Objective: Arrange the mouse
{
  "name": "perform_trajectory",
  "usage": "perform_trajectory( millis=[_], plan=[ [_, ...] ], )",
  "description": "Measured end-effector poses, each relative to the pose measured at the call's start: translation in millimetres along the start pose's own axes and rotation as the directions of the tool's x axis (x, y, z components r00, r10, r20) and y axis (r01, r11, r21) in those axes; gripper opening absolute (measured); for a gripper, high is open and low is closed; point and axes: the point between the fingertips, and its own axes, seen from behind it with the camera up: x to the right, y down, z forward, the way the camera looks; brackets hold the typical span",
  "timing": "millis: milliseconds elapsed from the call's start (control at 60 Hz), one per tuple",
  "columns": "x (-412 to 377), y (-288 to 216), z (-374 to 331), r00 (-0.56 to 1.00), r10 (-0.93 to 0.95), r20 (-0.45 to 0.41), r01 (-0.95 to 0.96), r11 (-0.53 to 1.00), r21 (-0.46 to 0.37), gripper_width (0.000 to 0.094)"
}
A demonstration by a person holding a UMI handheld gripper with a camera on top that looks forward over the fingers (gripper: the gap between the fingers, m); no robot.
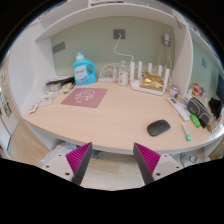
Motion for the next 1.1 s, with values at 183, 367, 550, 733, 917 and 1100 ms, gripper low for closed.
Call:
perform_trajectory(
  millis=[183,367,550,733,917,1100],
  plan=[
    [88,16,24,0.994,0.051,-0.092,-0.048,0.998,0.041,0.0846],
    [139,8,68,0.987,0.1,-0.129,-0.092,0.993,0.067,0.0843],
    [162,-9,105,0.976,0.173,-0.132,-0.165,0.984,0.071,0.0844],
    [172,-35,133,0.966,0.213,-0.148,-0.2,0.975,0.095,0.0846],
    [173,-53,160,0.968,0.168,-0.189,-0.153,0.984,0.09,0.0761],
    [175,-57,170,0.96,0.14,-0.241,-0.121,0.989,0.09,0.0466]
  ],
)
